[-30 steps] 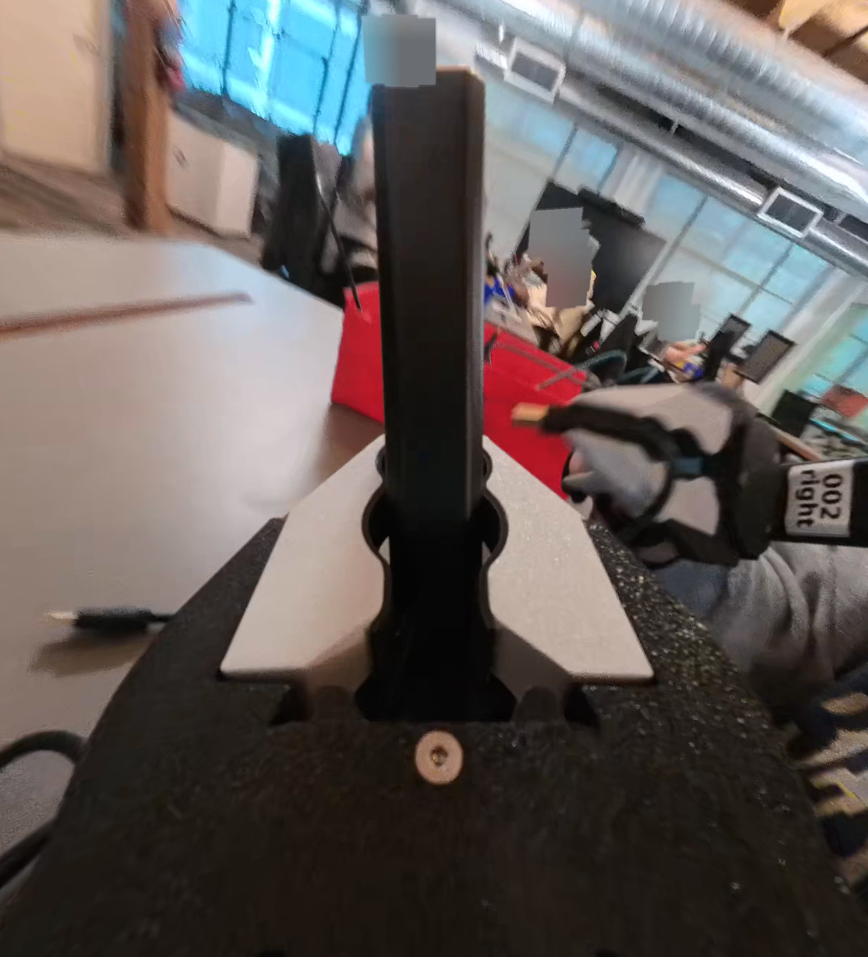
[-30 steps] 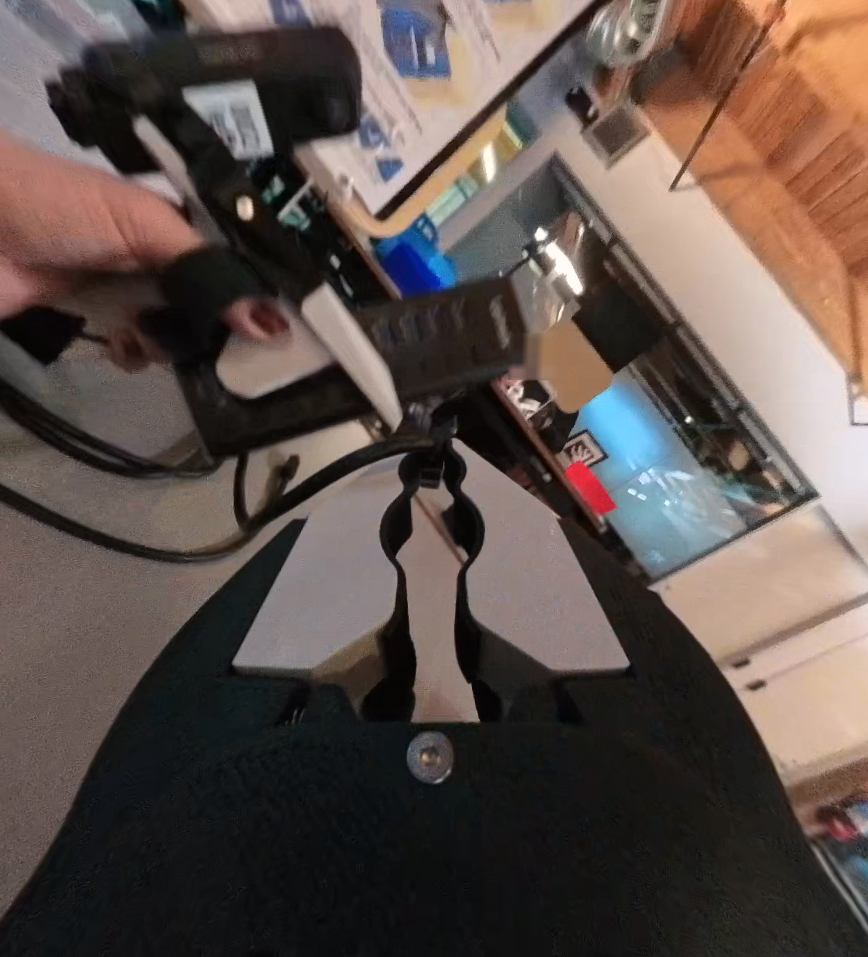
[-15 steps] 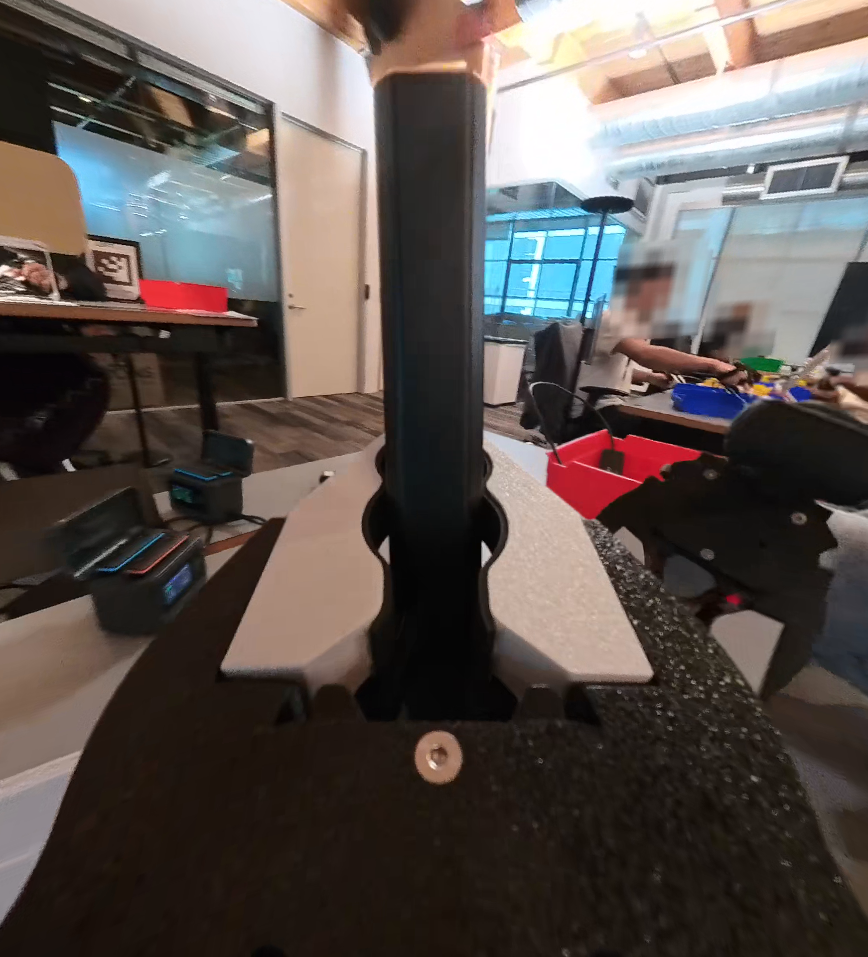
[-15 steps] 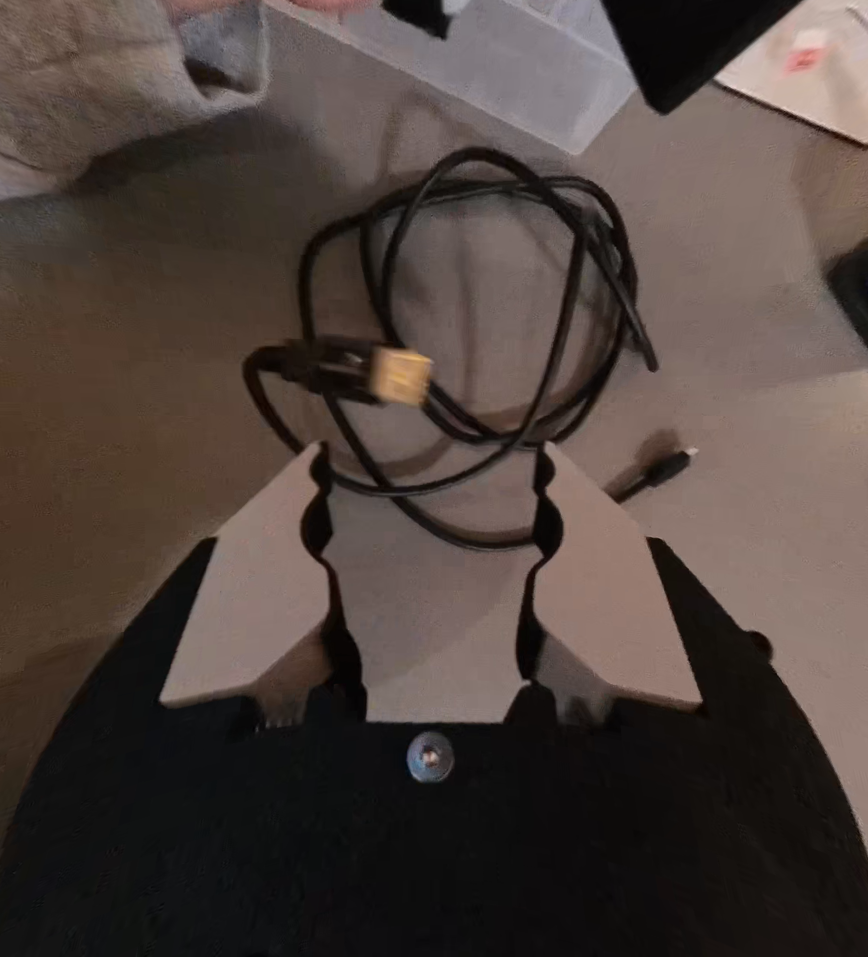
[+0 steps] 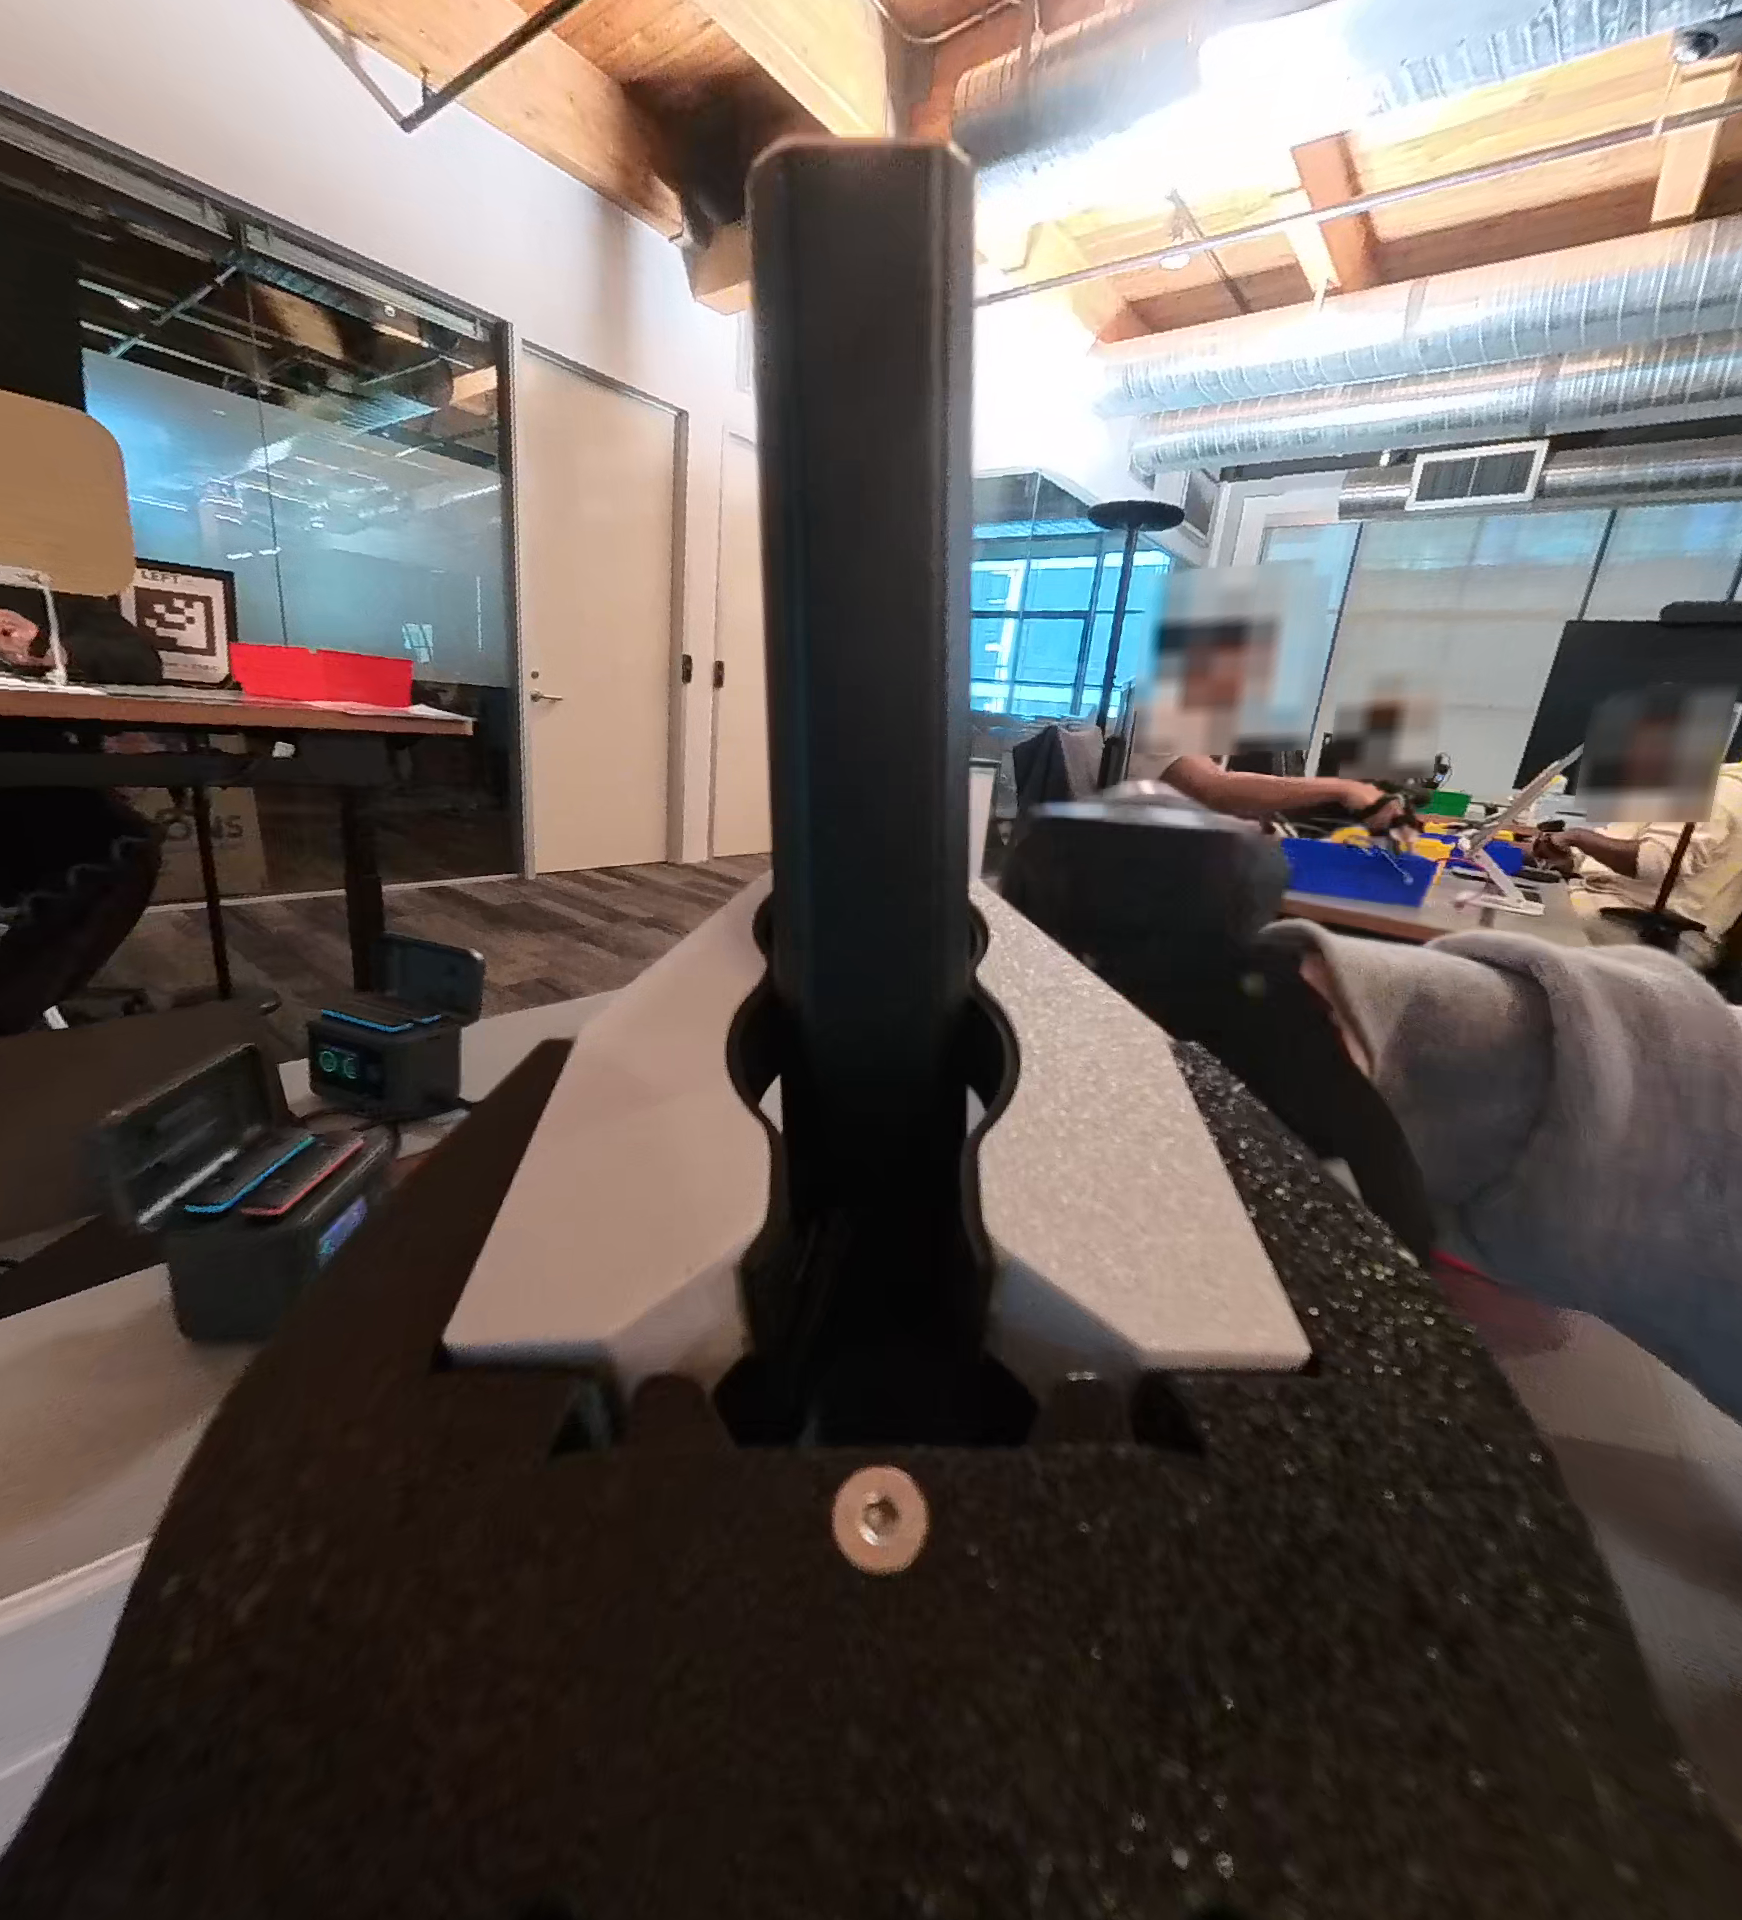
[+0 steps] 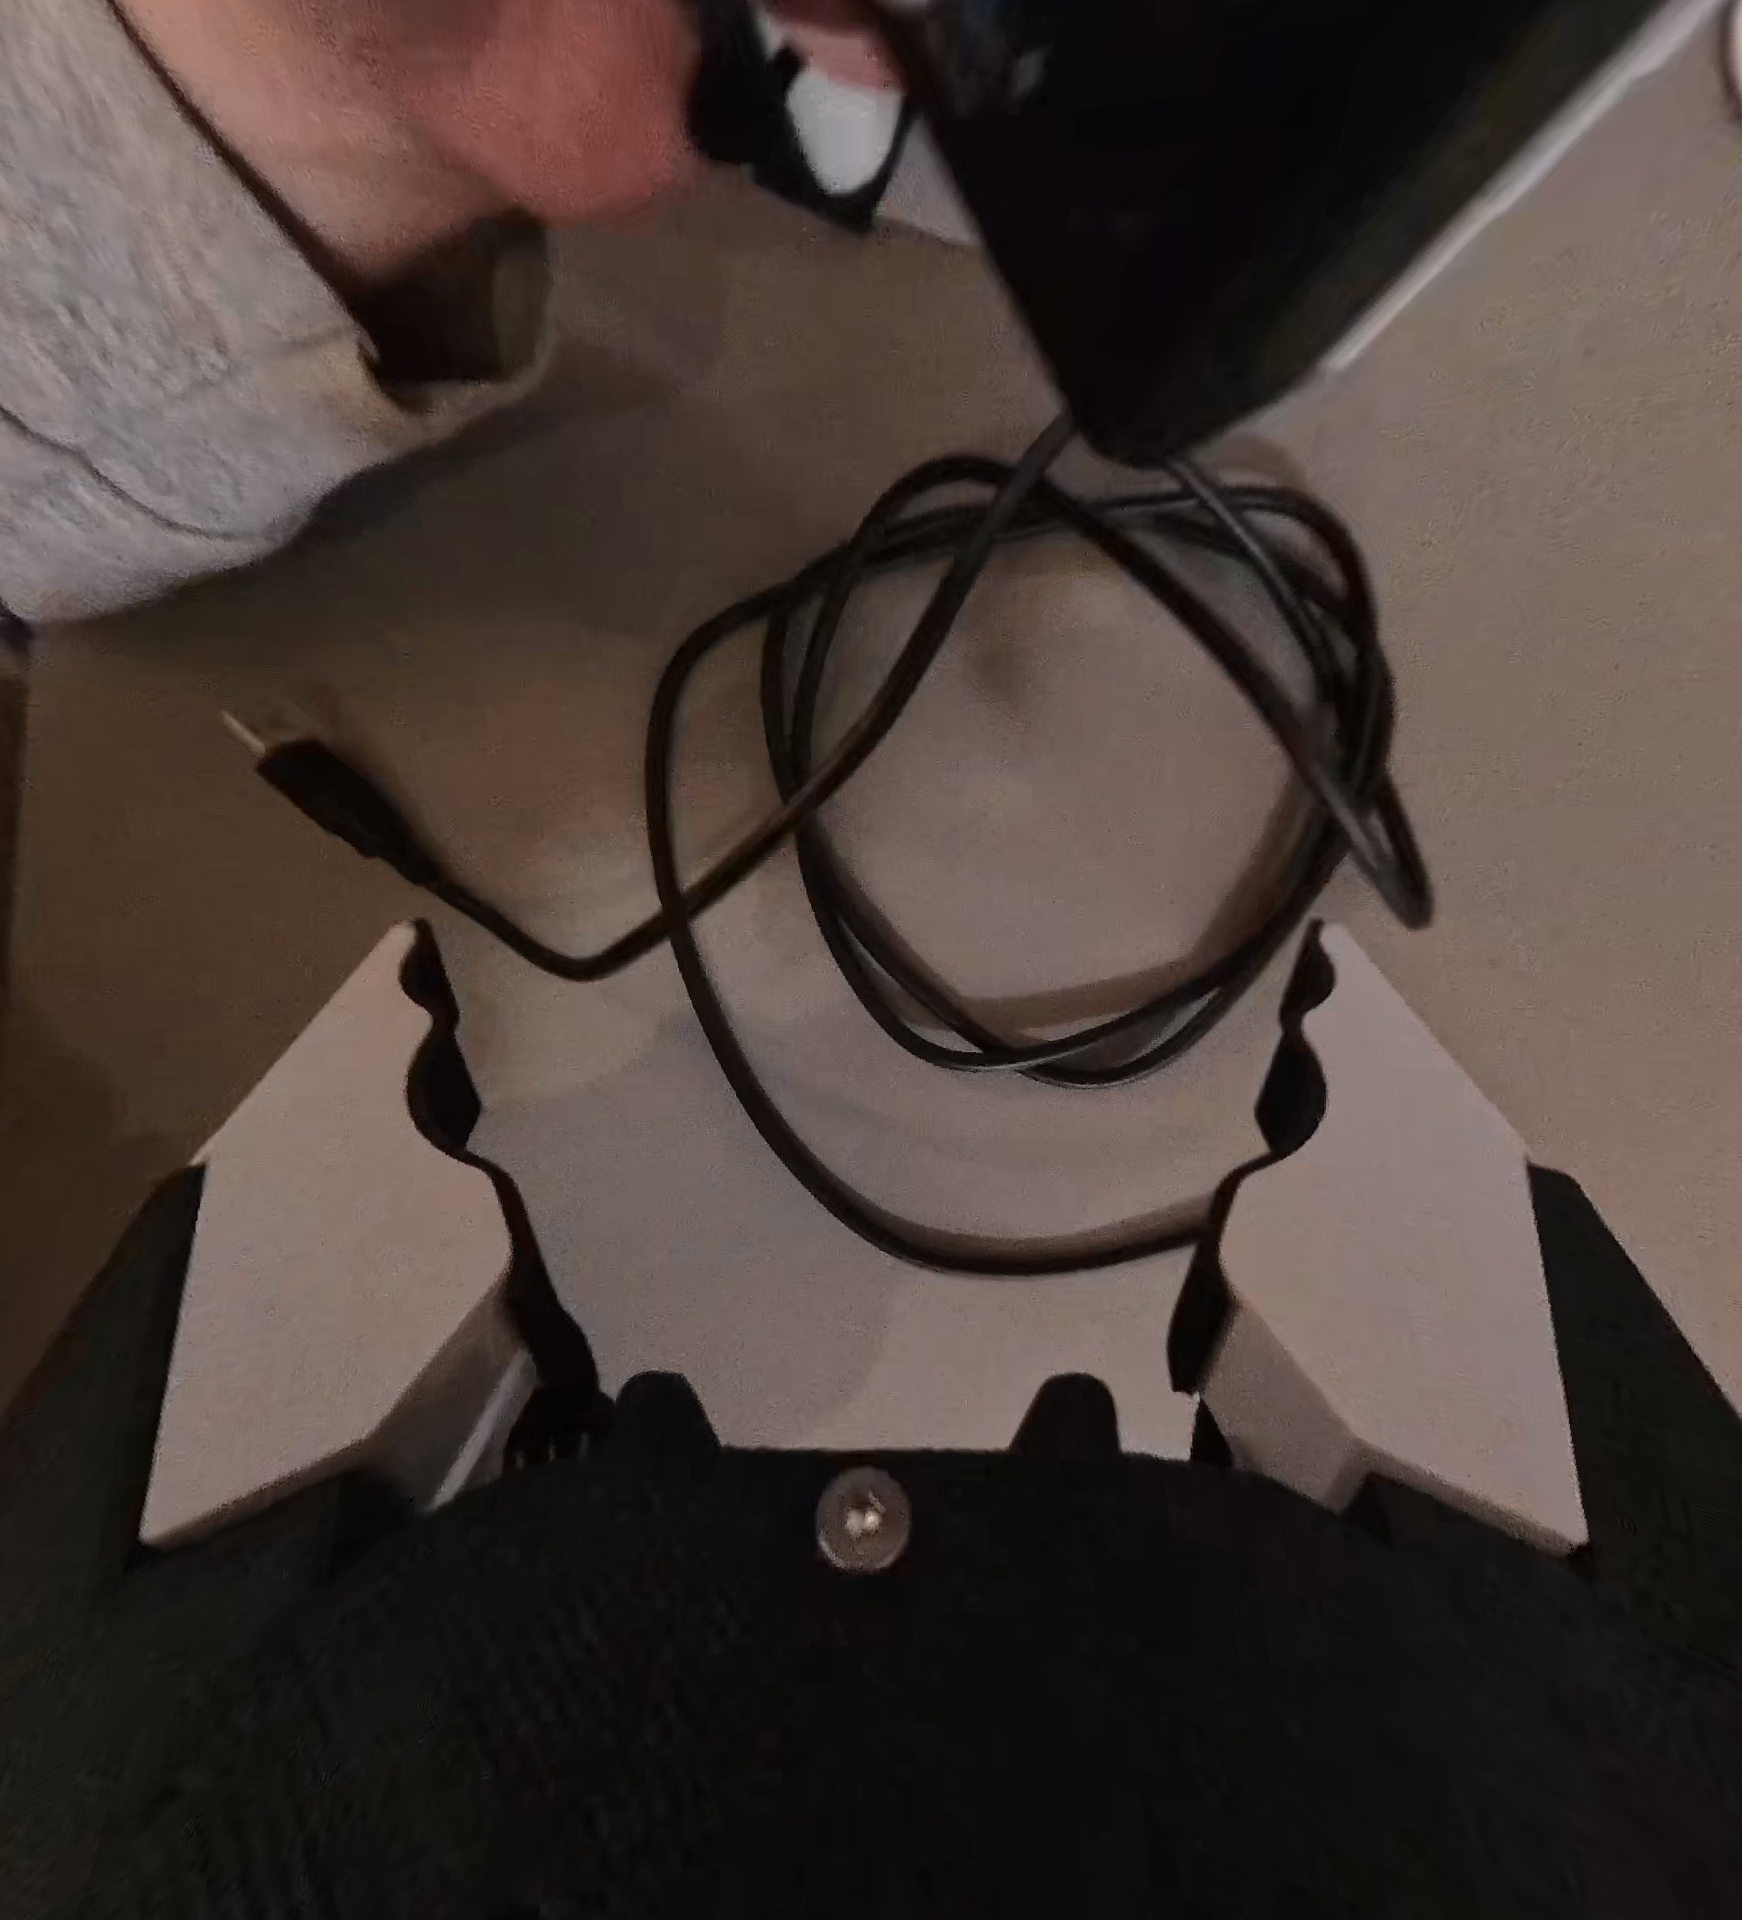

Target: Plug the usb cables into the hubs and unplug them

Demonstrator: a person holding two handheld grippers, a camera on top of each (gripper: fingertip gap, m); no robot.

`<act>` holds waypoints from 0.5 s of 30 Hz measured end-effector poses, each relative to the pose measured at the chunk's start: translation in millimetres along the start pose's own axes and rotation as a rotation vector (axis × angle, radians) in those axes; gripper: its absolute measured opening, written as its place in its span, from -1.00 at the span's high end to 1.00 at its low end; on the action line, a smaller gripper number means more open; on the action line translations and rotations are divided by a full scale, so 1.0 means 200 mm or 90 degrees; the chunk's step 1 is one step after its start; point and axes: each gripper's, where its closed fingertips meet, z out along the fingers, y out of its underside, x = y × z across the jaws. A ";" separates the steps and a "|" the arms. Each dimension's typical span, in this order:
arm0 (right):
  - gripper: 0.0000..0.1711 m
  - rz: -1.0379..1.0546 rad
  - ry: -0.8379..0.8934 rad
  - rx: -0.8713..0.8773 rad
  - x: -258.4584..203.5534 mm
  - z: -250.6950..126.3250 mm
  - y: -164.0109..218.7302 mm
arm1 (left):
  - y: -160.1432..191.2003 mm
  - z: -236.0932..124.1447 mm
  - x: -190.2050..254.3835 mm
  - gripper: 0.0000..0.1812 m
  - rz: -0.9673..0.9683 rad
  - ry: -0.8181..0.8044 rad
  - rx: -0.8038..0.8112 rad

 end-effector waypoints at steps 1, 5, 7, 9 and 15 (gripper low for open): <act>-0.81 0.015 -0.001 0.025 0.02 -0.04 -0.04 | -0.02 -0.01 -0.01 0.71 0.002 -0.005 0.004; -0.86 0.006 -0.009 0.108 0.07 -0.04 -0.22 | -0.08 -0.06 -0.04 0.71 0.008 -0.022 0.031; -0.85 -0.004 -0.001 0.082 0.09 0.08 -0.23 | -0.10 -0.09 -0.06 0.71 0.004 -0.038 0.045; -0.86 0.034 -0.023 0.072 0.12 0.18 -0.25 | -0.12 -0.11 -0.09 0.71 0.001 -0.049 0.058; -0.78 0.051 0.017 -0.035 0.26 0.32 -0.07 | -0.13 -0.14 -0.13 0.71 0.027 -0.086 0.062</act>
